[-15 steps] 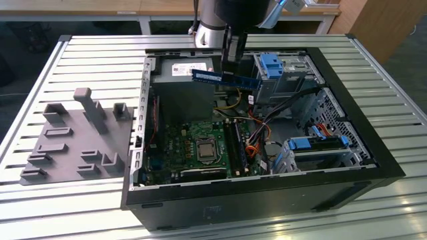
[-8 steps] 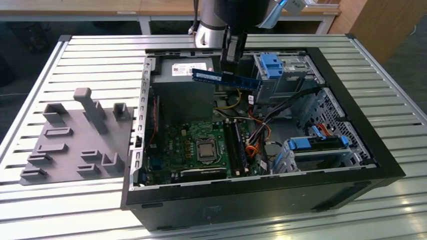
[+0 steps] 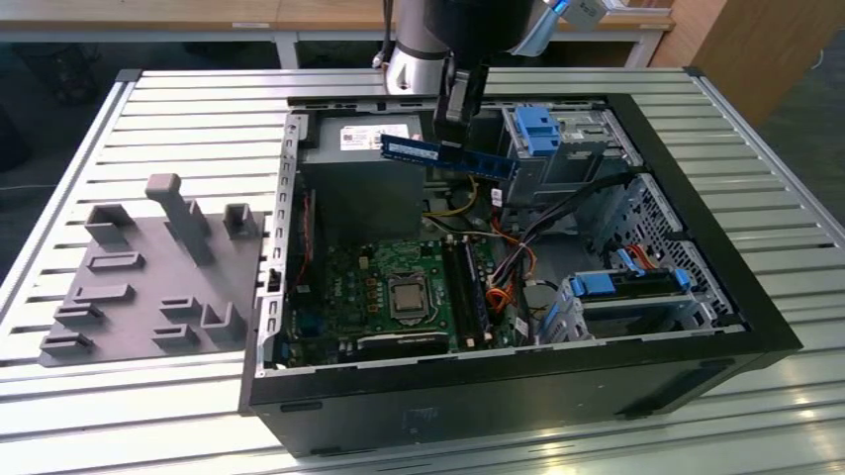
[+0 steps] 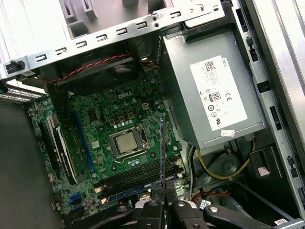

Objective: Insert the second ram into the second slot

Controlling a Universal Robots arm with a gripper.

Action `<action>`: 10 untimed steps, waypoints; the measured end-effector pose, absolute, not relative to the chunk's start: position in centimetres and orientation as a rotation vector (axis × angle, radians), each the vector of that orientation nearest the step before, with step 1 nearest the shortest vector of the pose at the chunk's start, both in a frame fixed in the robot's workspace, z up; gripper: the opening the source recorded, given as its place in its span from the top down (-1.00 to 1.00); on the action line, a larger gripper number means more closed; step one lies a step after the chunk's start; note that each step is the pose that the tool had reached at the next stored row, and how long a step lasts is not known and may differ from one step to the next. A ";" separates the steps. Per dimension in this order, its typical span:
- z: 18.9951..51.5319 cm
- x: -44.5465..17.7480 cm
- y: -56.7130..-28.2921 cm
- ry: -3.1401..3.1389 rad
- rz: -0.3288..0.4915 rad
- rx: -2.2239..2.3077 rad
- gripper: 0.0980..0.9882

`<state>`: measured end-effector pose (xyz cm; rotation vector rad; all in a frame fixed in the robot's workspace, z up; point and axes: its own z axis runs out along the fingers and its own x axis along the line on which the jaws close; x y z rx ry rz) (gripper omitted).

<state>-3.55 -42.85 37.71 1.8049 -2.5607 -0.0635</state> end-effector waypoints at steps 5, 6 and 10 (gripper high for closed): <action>37.7 -3.6 -42.9 -2.578 -0.064 1.780 0.91; 37.7 -3.6 -42.9 -2.582 -0.064 1.776 0.91; 37.7 -3.6 -42.9 -2.595 -0.064 1.756 0.91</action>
